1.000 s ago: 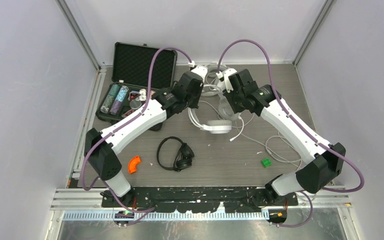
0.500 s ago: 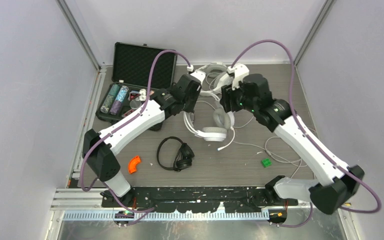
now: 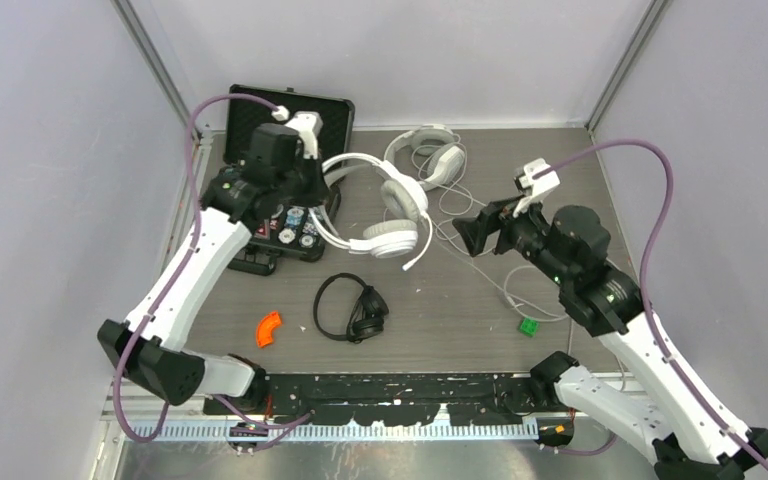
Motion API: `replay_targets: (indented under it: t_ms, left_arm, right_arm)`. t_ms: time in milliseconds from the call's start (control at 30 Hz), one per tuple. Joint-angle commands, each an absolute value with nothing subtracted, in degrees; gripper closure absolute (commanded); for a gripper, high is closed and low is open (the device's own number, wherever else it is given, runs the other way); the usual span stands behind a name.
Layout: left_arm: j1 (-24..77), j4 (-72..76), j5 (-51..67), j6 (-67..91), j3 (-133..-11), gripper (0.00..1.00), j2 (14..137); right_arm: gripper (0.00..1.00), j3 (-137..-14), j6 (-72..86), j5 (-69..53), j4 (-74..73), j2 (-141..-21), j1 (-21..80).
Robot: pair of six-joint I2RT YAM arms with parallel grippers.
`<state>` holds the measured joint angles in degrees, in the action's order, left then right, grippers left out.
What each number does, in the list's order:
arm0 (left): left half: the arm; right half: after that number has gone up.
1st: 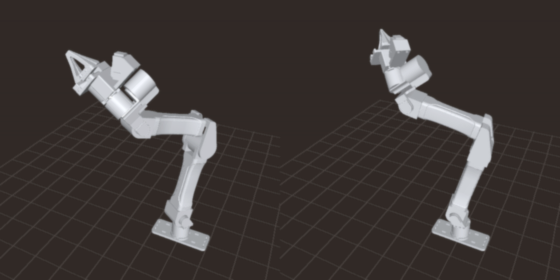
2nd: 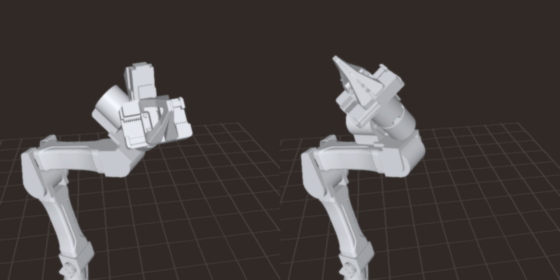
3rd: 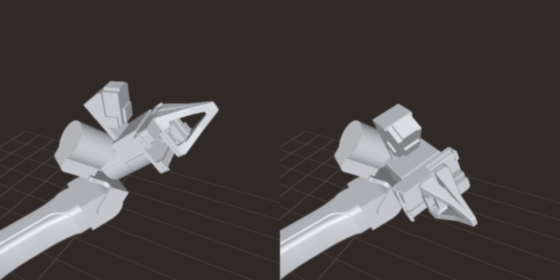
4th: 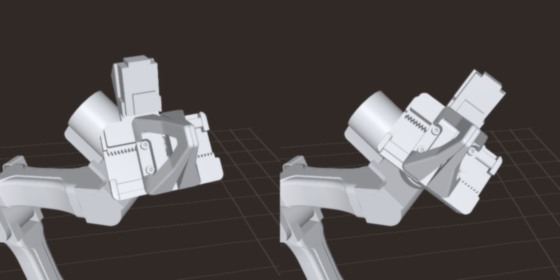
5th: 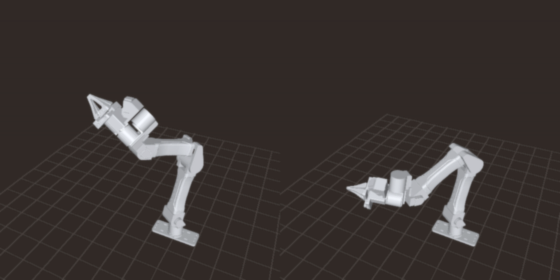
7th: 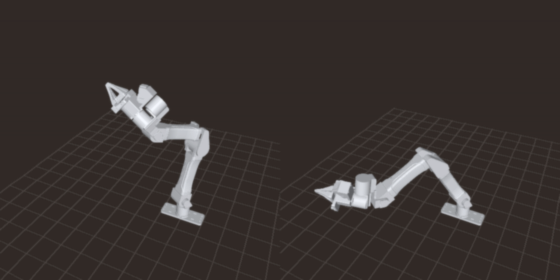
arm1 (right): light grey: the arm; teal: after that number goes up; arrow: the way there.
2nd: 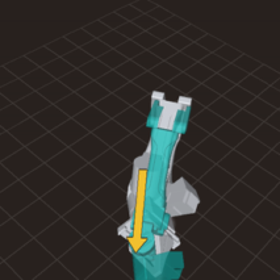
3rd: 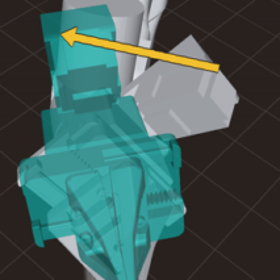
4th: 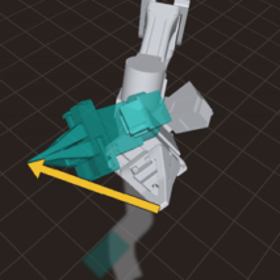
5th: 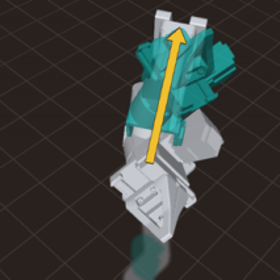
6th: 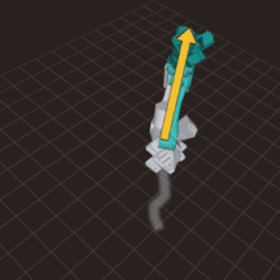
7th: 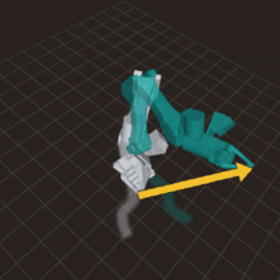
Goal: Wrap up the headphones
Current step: Pick up the headphones from the center of the board.
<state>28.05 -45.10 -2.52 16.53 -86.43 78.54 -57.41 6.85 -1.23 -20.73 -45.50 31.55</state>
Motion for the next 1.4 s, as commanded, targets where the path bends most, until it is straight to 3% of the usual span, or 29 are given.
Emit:
replay_targets:
  t_ms: [0,267,767,1000,1367]
  left_arm:
    - [22.6,-45.4,12.1,21.4,-88.6,1.0,73.7]
    - [17.9,-45.9,24.1,24.8,-89.3,1.0,70.2]
    - [17.1,-39.1,37.1,33.7,-87.4,1.0,66.5]
    - [17.1,-35.6,39.8,36.7,-86.7,1.0,65.9]
    - [17.0,-27.0,41.5,44.9,-84.4,1.0,65.0]
  right_arm:
    - [0.15,-52.3,8.0,-7.2,-16.2,-39.0,31.7]
    - [0.19,-44.5,3.9,-17.0,-10.7,-31.7,31.7]
    - [0.19,-39.8,2.9,-29.7,-1.5,-32.0,31.7]
    - [0.46,-36.1,4.6,-29.0,-0.3,-33.8,31.7]
    - [0.43,-30.8,11.4,-29.8,12.4,-36.8,31.7]
